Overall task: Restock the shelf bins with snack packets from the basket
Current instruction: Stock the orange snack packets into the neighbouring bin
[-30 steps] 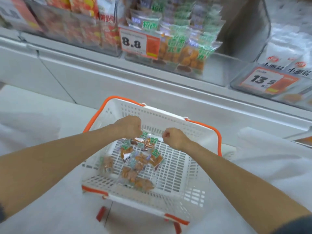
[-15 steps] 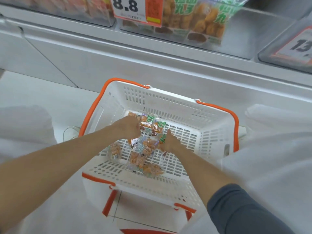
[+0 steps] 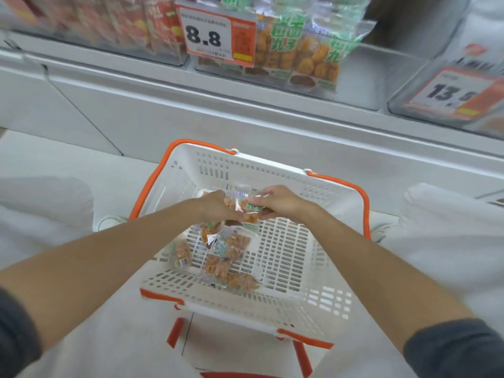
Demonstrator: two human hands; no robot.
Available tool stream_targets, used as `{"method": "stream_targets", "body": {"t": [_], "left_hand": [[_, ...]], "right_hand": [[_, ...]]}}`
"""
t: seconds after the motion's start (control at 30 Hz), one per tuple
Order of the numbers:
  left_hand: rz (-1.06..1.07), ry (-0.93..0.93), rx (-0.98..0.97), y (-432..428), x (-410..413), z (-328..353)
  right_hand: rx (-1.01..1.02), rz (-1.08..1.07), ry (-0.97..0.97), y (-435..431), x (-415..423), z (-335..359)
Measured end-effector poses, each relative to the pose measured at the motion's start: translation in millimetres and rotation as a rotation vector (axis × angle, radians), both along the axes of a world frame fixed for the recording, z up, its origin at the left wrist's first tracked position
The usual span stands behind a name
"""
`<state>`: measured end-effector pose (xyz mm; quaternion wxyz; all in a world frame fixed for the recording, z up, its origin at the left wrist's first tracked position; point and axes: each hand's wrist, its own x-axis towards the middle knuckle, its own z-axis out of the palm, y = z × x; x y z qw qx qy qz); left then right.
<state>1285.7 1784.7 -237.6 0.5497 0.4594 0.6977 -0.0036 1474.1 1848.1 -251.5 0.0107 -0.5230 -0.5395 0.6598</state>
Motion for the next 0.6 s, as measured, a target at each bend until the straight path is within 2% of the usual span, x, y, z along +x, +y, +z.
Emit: {"method": "stream_targets", "body": {"t": [0.1, 0.17, 0.4, 0.6], "left_hand": [[0.157, -0.356, -0.024, 8, 13, 23], [0.189, -0.483, 0.022, 10, 26, 41], [0.091, -0.461, 0.356, 29, 39, 86], [-0.04, -0.45, 0.572, 65, 60, 149]], "right_hand": [[0.013, -0.072, 0.091, 7, 13, 38], [0.058, -0.096, 0.106, 8, 23, 57], [0.216, 0.004, 0.11, 29, 48, 126], [0.618, 0.247, -0.103, 58, 52, 215]]}}
